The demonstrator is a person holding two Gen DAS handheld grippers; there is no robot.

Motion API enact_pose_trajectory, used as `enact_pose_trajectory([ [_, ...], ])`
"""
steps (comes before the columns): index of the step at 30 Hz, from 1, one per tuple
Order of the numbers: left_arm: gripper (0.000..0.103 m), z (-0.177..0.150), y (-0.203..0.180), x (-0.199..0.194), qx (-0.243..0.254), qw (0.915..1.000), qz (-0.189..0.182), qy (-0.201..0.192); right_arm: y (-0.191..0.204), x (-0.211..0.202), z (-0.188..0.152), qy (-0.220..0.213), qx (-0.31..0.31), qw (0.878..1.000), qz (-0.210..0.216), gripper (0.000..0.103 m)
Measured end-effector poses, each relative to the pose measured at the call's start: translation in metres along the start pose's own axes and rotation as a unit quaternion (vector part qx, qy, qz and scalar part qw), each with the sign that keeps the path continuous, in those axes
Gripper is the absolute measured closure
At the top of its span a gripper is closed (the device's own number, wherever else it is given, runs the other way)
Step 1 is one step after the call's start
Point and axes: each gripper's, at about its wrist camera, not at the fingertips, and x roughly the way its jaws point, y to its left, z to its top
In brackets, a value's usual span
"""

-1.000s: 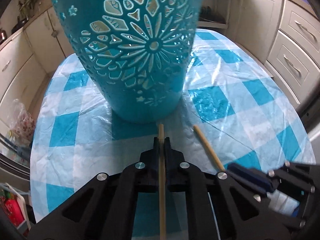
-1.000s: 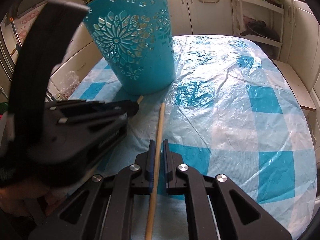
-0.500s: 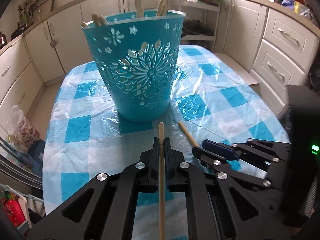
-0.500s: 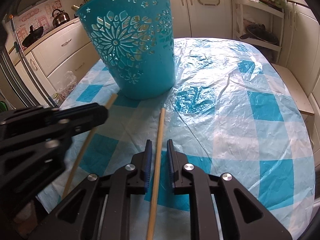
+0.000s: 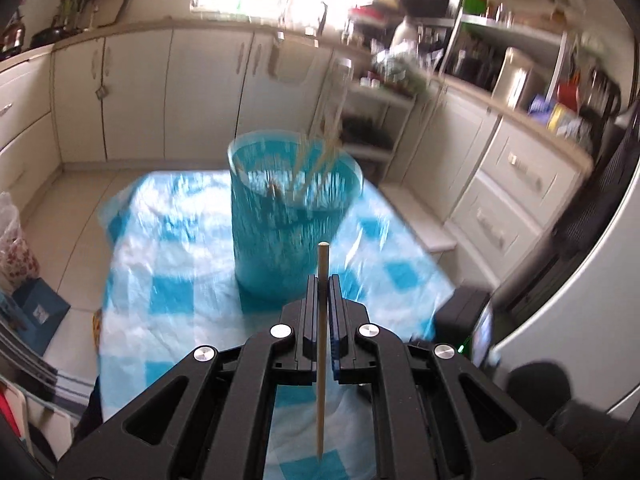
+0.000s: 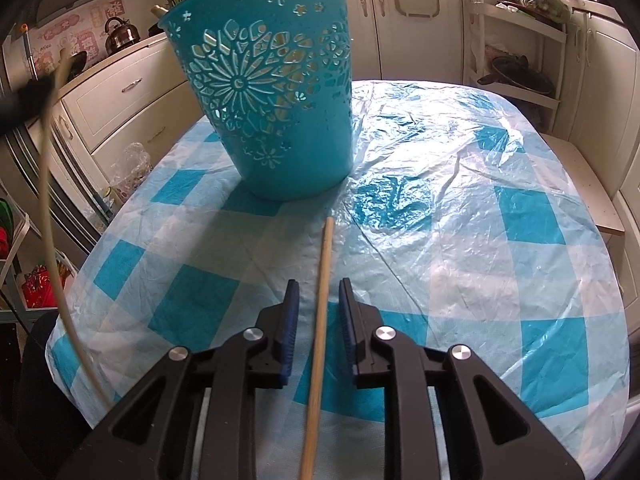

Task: Organize utensils
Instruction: 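Carry the chopstick over the basket with the left tool and release it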

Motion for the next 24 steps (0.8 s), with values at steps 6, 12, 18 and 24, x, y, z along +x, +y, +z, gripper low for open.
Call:
enact_pose_trajectory([
  [6, 0.098, 0.049, -0.002, -0.015, -0.003, 0.9982, -0.006, -0.060, -0.003, 0.000, 0.001, -0.001, 0.005, 1.000, 0.008, 0.078],
  [12, 0.098, 0.097, -0.019, -0.024, 0.006, 0.9943, -0.025, -0.103, -0.007, 0.000, 0.002, 0.000, 0.013, 1.000, 0.018, 0.077],
  [18, 0.098, 0.136, -0.029, -0.040, 0.024, 0.9863, 0.001, -0.163, -0.008, 0.002, 0.004, 0.001, 0.011, 1.000, 0.023, 0.074],
  [24, 0.098, 0.160, -0.038, -0.028, 0.040, 0.9712, 0.058, -0.227, -0.006, 0.002, 0.004, 0.002, 0.012, 1.000, 0.024, 0.072],
])
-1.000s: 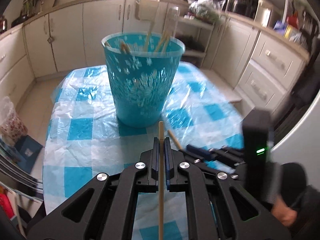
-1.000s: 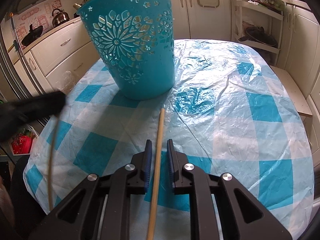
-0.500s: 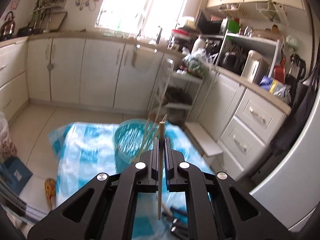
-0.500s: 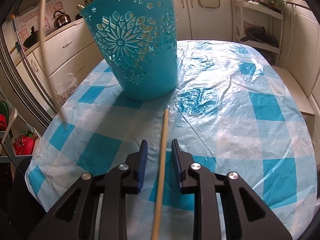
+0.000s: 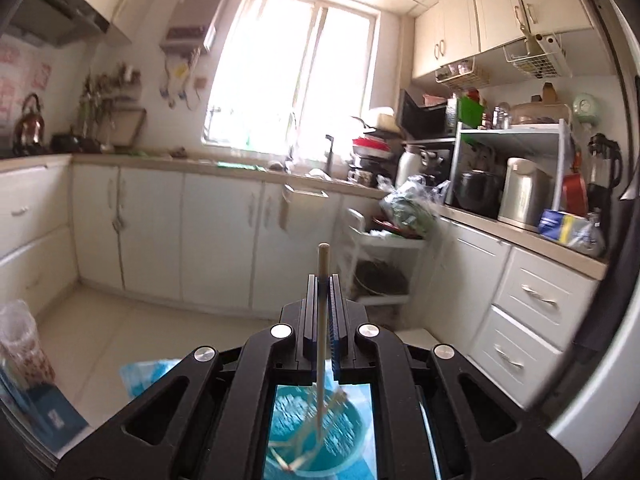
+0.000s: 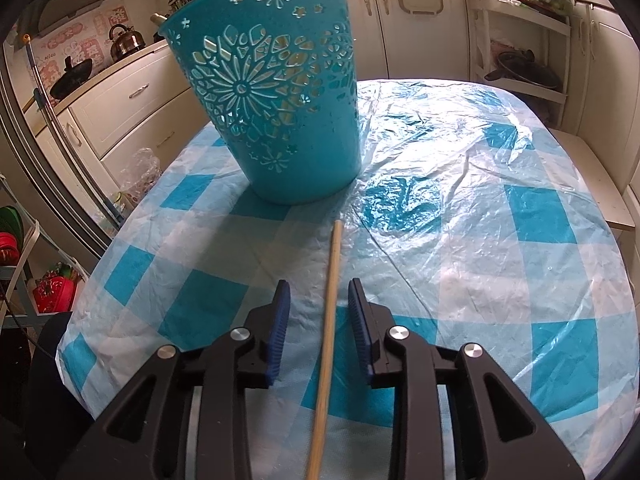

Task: Organize utensils
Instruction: 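Carry the chopstick over the basket with the left tool and release it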

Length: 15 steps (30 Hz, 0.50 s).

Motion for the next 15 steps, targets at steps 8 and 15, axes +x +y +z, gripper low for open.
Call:
enact_pose_trajectory([
  [8, 0.098, -0.053, 0.000, 0.065, 0.029, 0.9967, 0.057, 0.049, 0.001, 0.001, 0.002, 0.005, 0.000, 1.000, 0.002, 0.070],
  [15, 0.097, -0.095, 0.029, 0.095, 0.003, 0.9860, 0.075, 0.149, 0.001, 0.002, 0.003, 0.007, -0.001, 1.000, 0.003, 0.070],
])
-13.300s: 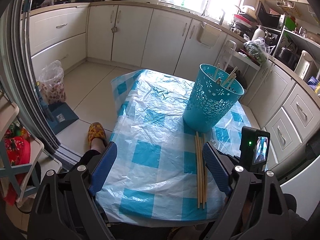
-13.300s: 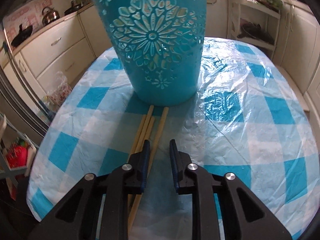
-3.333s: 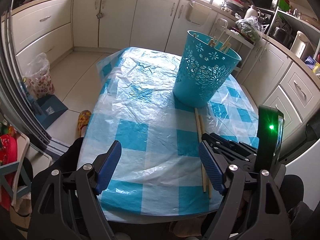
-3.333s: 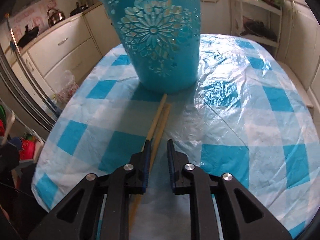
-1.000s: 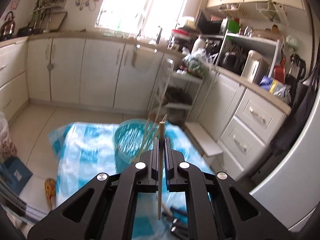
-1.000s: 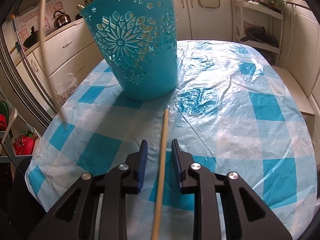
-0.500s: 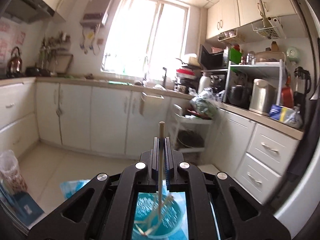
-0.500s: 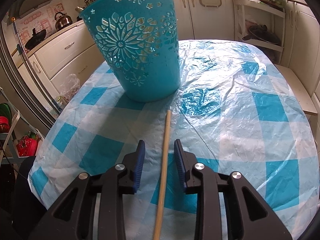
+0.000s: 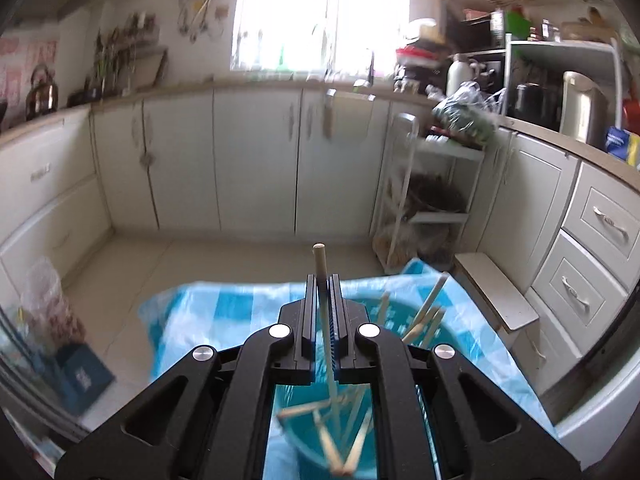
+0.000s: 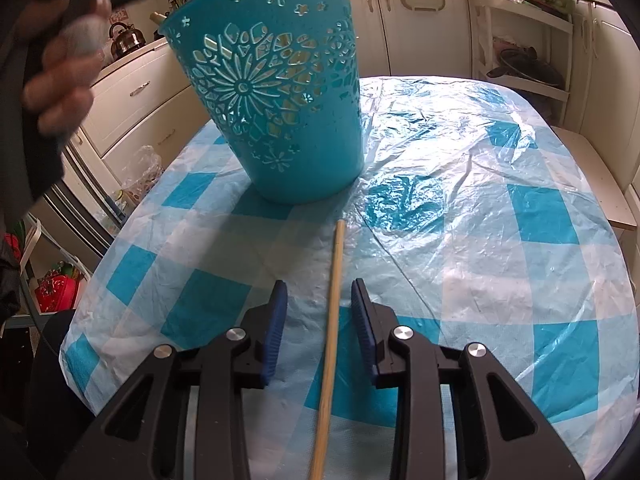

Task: Organize utensils
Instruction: 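Carry the chopstick over the basket with the left tool and release it, then close the right tool on the last chopstick on the cloth, then lift the chopstick with the right tool and drop it into the basket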

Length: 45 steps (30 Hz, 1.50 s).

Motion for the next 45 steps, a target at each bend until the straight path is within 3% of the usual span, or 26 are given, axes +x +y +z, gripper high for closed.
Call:
enact_pose_trajectory([
  [3, 0.094, -0.005, 0.015, -0.015, -0.016, 0.9999, 0.003, 0.002, 0.000, 0.000, 0.000, 0.001, 0.001, 1.000, 0.001, 0.070],
  [8, 0.075, -0.021, 0.041, -0.052, -0.043, 0.9991, 0.006, -0.004, -0.007, -0.001, 0.002, 0.005, 0.021, 1.000, 0.005, 0.070],
  [12, 0.065, -0.044, 0.059, -0.072, -0.062, 0.9980, 0.004, 0.013, 0.002, 0.002, 0.005, 0.007, -0.002, 1.000, -0.025, 0.070],
  [16, 0.062, -0.071, 0.073, -0.080, -0.082, 0.9956, -0.004, 0.047, 0.021, 0.008, 0.004, 0.014, -0.069, 0.994, -0.084, 0.082],
  [18, 0.062, -0.083, 0.077, -0.083, -0.089, 0.9942, -0.010, 0.060, 0.023, 0.007, 0.004, 0.020, -0.076, 0.994, -0.077, 0.096],
  [20, 0.062, -0.096, 0.081, -0.087, -0.091, 0.9931, -0.015, 0.073, 0.025, 0.004, 0.003, 0.029, -0.079, 0.994, -0.074, 0.097],
  [23, 0.061, -0.117, 0.088, -0.095, -0.096, 0.9914, -0.020, 0.087, 0.009, -0.017, 0.004, 0.020, -0.006, 1.000, -0.002, 0.097],
  [27, 0.060, -0.140, 0.097, -0.100, -0.107, 0.9884, -0.019, 0.107, -0.006, -0.062, 0.018, -0.042, 0.064, 0.993, 0.086, 0.097],
  [33, 0.060, -0.163, 0.105, -0.104, -0.125, 0.9833, -0.025, 0.130, 0.004, -0.141, 0.098, -0.209, 0.074, 0.961, 0.166, 0.097],
  [36, 0.060, -0.165, 0.104, -0.111, -0.132, 0.9824, -0.028, 0.129, 0.016, -0.149, 0.143, -0.271, 0.061, 0.944, 0.177, 0.097],
  [40, 0.060, -0.158, 0.103, -0.117, -0.140, 0.9822, -0.034, 0.120, 0.026, -0.131, 0.185, -0.315, 0.058, 0.930, 0.179, 0.097],
  [45, 0.059, -0.154, 0.104, -0.120, -0.147, 0.9815, -0.044, 0.114, 0.027, -0.096, 0.209, -0.323, 0.057, 0.932, 0.155, 0.097],
])
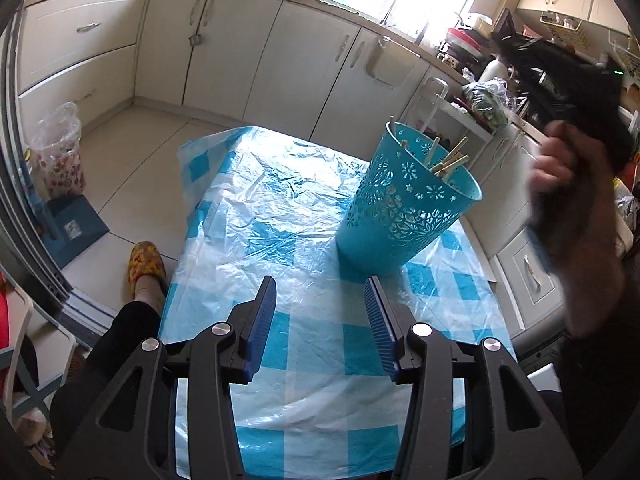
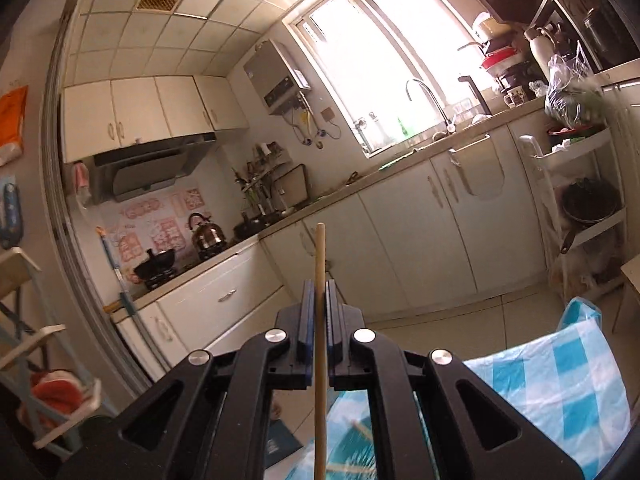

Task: Organize utensils
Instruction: 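Lift the chopstick with the right tool and drop it into the basket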

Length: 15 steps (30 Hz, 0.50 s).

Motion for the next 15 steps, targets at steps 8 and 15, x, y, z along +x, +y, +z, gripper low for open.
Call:
enact_pose_trajectory([
  [8, 0.059, 0.002, 0.010, 0.014, -0.018, 0.9997, -0.005, 0.012, -0.029, 0.020, -0.042, 0.052, -0.010, 0.998, -0.042, 0.097],
  [15, 0.056, 0.000, 0.000, 0.010, -0.011, 0.9998, -0.008, 0.015, -0.032, 0.009, -0.054, 0.083, -0.021, 0.995, -0.047, 0.096],
])
